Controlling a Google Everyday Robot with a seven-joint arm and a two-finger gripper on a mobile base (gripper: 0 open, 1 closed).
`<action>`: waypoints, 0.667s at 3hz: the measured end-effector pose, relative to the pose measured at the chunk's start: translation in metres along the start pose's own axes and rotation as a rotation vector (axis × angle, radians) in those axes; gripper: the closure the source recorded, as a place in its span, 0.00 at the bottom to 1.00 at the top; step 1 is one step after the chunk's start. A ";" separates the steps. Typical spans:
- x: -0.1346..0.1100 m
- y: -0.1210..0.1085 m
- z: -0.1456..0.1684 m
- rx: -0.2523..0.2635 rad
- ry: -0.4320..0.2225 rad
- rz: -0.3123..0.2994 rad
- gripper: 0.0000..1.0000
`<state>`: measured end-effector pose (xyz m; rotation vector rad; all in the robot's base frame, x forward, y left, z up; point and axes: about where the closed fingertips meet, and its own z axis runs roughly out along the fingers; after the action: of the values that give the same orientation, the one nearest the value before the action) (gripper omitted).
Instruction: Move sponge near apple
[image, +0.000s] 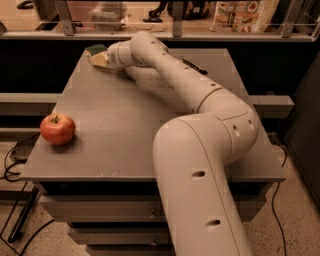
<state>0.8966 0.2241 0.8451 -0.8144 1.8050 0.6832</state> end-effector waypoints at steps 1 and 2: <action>-0.004 0.000 -0.003 0.008 -0.003 -0.009 0.71; -0.028 0.014 -0.021 -0.051 -0.032 -0.045 0.94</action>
Offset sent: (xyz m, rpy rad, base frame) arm -0.0412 -0.0027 0.0747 0.0203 -0.0996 0.1819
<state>0.8813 0.2232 0.8798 -0.8708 1.7415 0.7118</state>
